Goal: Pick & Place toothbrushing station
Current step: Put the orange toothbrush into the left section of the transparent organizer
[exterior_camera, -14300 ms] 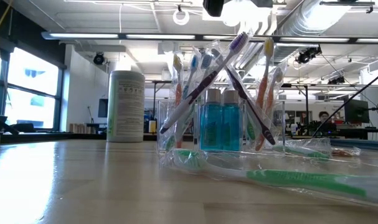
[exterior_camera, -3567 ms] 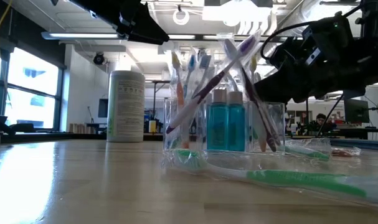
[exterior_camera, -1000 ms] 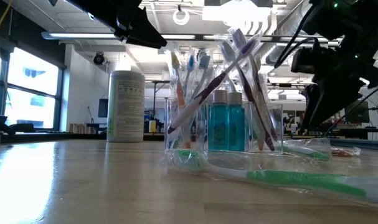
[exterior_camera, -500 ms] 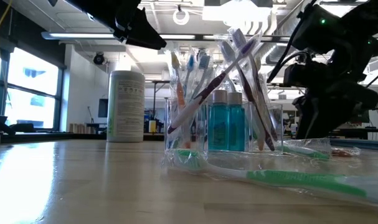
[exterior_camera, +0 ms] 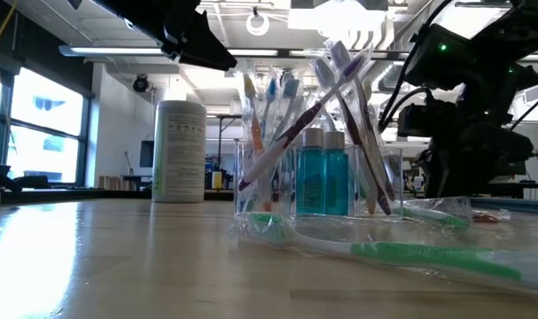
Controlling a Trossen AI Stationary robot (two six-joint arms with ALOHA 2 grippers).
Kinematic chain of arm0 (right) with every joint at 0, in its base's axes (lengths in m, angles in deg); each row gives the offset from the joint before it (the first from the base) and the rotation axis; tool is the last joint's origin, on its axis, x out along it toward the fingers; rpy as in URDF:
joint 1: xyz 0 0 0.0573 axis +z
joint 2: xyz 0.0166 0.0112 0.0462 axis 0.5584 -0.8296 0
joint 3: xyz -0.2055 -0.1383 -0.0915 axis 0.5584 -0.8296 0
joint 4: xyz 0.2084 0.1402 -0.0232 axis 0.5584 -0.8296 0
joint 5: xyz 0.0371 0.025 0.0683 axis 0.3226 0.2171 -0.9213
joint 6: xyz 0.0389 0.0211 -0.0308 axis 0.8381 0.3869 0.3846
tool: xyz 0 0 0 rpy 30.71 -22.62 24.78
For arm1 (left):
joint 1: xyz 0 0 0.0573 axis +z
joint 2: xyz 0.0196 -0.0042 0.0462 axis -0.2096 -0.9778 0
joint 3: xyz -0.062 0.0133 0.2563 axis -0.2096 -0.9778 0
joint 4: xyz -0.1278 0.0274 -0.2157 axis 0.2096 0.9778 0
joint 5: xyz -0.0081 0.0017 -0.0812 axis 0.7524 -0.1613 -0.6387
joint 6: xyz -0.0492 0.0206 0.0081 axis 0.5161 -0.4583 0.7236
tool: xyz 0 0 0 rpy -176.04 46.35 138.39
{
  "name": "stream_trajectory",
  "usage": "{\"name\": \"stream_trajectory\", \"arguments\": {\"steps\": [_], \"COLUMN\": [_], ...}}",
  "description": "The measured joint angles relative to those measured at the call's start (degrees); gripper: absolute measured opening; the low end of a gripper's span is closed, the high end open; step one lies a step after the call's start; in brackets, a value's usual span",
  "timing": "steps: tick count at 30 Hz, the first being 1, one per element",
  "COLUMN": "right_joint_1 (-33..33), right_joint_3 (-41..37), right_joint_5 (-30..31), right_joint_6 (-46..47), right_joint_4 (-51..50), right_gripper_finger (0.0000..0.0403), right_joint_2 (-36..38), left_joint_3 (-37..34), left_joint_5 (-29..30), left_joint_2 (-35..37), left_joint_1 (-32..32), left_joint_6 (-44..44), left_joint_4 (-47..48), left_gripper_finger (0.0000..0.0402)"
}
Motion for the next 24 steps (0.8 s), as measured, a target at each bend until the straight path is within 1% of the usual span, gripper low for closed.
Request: {"name": "stream_trajectory", "arguments": {"steps": [2, 4, 9, 10, 17, 21, 24], "right_joint_1": [-1.28, -2.37, -3.68, -3.67, -2.33, -0.88, -0.08], "right_joint_3": [0.0, 0.0, 0.05, 0.09, 0.02, -0.19, -0.38], "right_joint_5": [-0.11, -0.16, 2.19, 2.92, 7.36, 10.97, 13.96], "right_joint_6": [0.16, 0.46, 1.8, 2.11, 7.88, 9.99, 12.05], "right_joint_4": [-1.36, -2.69, -5.05, -5.34, -6.31, -7.64, -9.86], "right_gripper_finger": [0.0161, 0.0132, 0.0031, 0.0021, 0.0021, 0.0019, 0.0019], "right_joint_2": [0.15, 0.15, 0.07, 0.07, 0.07, 1.06, 3.57], "left_joint_3": [0.0, 0.0, 0.0, 0.0, 0.0, 0.0, 0.0], "left_joint_5": [-0.26, -1.17, -2.05, -2.06, -2.27, -6.54, -8.02], "left_joint_2": [0.0, 0.0, 0.0, 0.0, 0.0, 0.0, 0.0], "left_joint_1": [0.0, 0.0, -0.01, 0.0, 0.0, 0.0, -0.02], "left_joint_6": [0.22, 0.65, 1.04, 1.11, 1.31, 1.32, 1.25], "left_joint_4": [0.45, 1.27, 2.75, 2.81, 2.38, 2.37, 2.31], "left_gripper_finger": [0.0228, 0.0228, 0.0228, 0.0228, 0.0228, 0.0228, 0.0228]}}
